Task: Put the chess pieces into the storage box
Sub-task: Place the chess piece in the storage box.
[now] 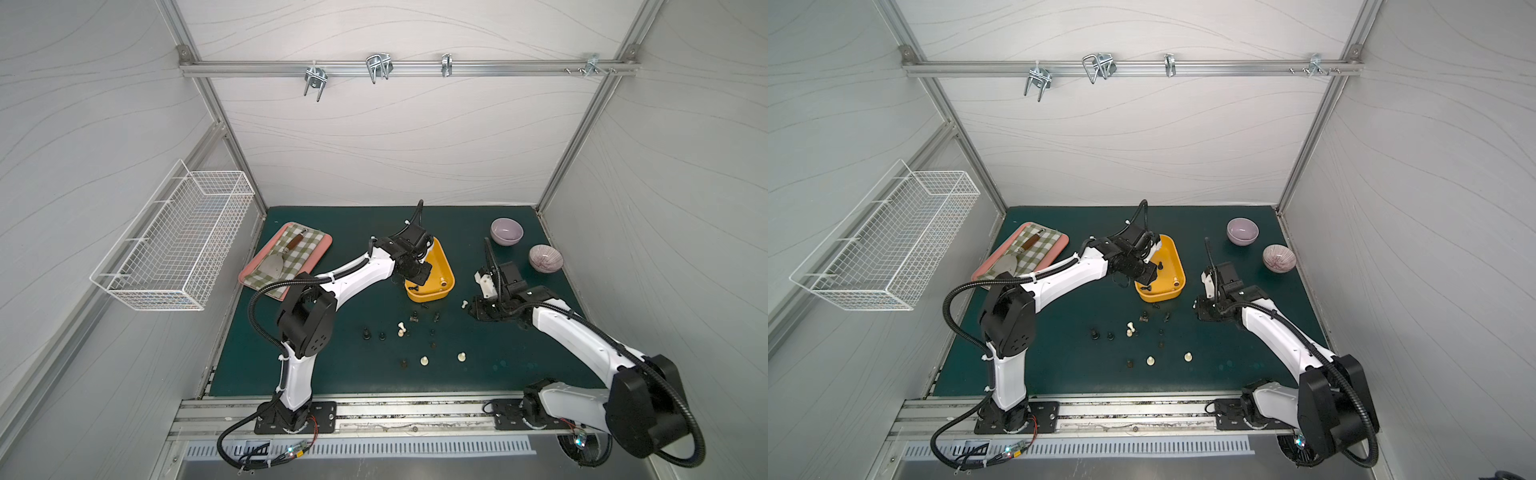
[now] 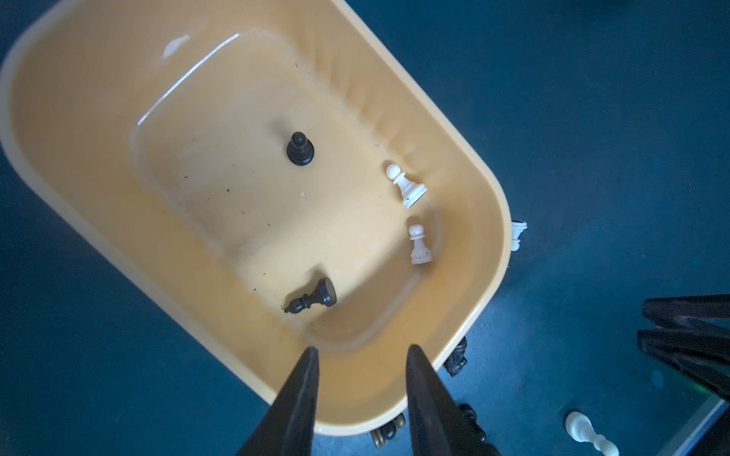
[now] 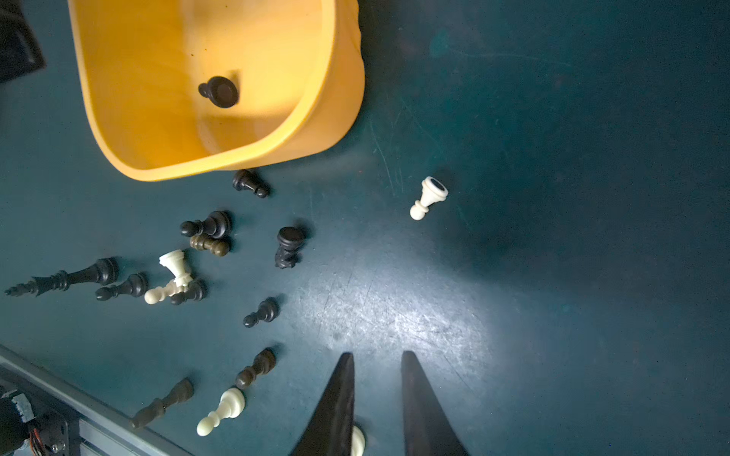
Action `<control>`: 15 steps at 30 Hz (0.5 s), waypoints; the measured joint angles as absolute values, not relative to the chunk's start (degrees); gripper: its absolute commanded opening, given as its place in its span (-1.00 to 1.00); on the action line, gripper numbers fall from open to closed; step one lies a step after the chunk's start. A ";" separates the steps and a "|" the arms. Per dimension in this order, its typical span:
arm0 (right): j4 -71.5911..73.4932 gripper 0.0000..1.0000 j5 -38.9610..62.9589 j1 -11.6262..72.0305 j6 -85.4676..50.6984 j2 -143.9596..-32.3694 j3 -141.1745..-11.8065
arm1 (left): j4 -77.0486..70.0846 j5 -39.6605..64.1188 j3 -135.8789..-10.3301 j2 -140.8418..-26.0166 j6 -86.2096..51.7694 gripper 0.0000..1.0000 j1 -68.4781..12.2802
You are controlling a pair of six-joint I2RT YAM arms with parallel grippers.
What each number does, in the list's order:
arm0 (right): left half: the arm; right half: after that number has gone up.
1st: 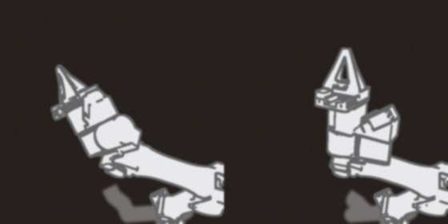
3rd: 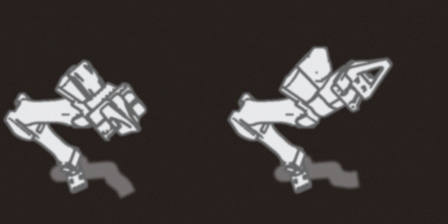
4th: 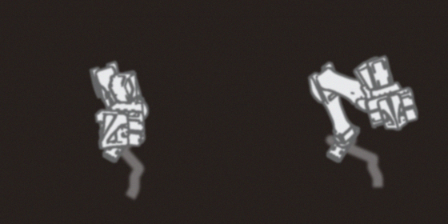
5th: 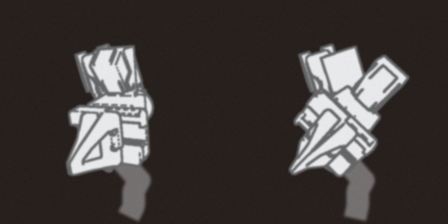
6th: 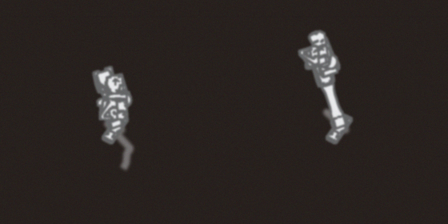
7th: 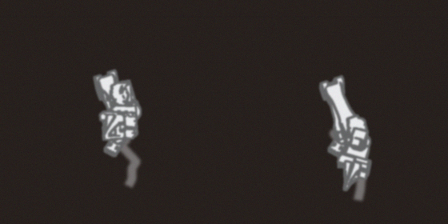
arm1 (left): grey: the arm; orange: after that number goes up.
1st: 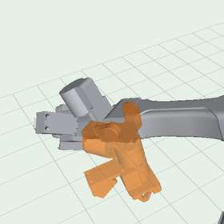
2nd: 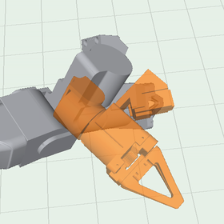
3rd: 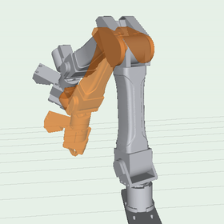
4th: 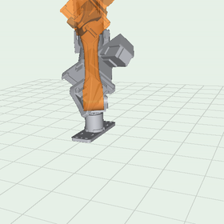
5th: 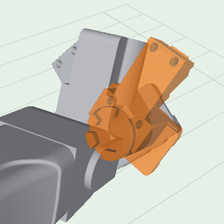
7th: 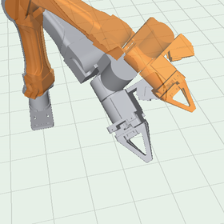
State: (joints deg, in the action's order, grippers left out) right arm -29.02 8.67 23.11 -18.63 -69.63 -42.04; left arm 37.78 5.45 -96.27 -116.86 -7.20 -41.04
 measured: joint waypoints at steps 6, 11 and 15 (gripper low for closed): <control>-29.04 -0.52 8.69 22.74 -18.41 -69.63 -42.04 | 38.06 5.41 -96.31 -116.84 -7.31 -0.40 -41.04; -29.21 -0.52 8.69 22.72 -18.39 -69.63 -42.13 | 37.80 5.39 -96.16 -116.79 -7.33 -0.36 -41.04; -30.09 -0.52 8.62 22.72 -18.35 -69.63 -42.52 | 36.77 5.39 -94.76 -115.87 -7.64 -0.31 -41.04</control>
State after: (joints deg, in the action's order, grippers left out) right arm -30.09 8.62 22.72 -18.35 -69.63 -42.52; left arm 36.77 5.39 -94.76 -115.87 -7.64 -41.04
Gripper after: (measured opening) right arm 0.239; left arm 0.335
